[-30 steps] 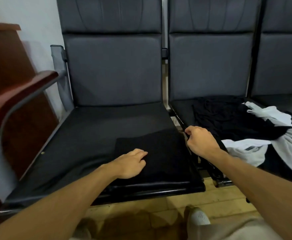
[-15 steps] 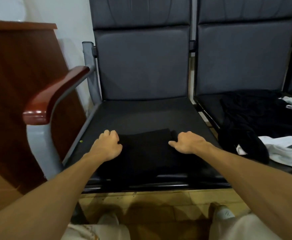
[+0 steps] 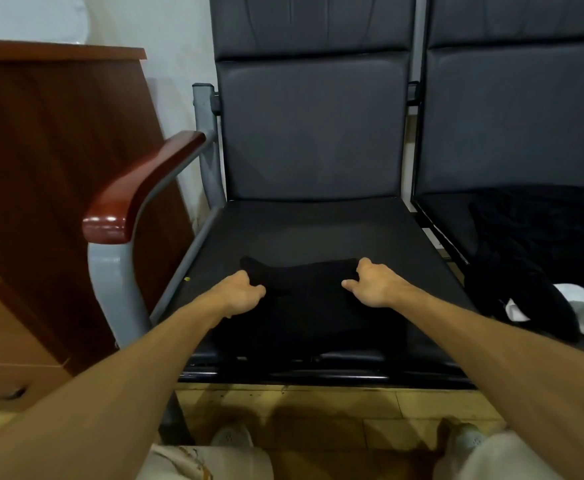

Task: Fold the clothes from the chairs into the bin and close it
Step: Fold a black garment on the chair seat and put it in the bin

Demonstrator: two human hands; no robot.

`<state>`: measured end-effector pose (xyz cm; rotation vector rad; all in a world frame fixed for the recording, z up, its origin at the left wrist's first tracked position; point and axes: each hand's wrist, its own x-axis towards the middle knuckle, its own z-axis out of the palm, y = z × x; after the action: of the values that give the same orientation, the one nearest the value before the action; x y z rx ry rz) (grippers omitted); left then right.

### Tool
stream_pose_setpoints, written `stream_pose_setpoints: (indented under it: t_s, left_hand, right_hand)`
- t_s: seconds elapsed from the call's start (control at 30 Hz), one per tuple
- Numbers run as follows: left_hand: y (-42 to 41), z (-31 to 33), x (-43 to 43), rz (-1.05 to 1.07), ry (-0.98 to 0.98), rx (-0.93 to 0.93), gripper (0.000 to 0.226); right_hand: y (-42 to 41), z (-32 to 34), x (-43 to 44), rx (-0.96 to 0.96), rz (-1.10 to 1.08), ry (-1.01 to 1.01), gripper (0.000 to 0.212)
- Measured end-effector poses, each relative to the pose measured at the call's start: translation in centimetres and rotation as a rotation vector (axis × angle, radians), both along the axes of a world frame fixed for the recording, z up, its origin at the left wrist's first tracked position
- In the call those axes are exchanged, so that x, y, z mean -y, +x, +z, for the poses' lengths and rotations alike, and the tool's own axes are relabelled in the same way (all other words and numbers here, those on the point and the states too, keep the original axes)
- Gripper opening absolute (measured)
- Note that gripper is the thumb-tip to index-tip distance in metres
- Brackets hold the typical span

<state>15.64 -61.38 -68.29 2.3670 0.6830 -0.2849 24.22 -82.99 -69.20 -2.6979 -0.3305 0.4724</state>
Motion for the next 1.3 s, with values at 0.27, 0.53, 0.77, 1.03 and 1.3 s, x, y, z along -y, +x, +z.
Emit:
stream_pose_setpoints:
  t_s: [0.27, 0.53, 0.77, 1.03, 1.3]
  left_hand:
    - [-0.4, 2.8, 2.4, 0.401, -0.735, 0.278, 0.029]
    - [-5.2, 7.9, 0.8, 0.417, -0.872, 0.460, 0.033]
    - [-15.8, 10.3, -6.5, 0.495, -0.784, 0.843, 0.017]
    - [-30.1, 4.5, -13.3, 0.750, -0.659, 0.985, 0.030]
    - [-42.1, -9.0, -15.3, 1.127, -0.647, 0.854, 0.020]
  right_hand:
    - [-1.2, 1.9, 0.0, 0.121, -0.043, 0.350, 0.049]
    - [-7.0, 6.6, -2.6, 0.250, 0.096, 0.557, 0.038]
    - [-13.0, 10.5, -11.8, 0.364, 0.380, 0.605, 0.042]
    - [-23.8, 8.2, -23.0, 0.267, 0.770, 0.471, 0.049]
    - [-31.0, -2.5, -30.9, 0.077, 1.059, 0.230, 0.047]
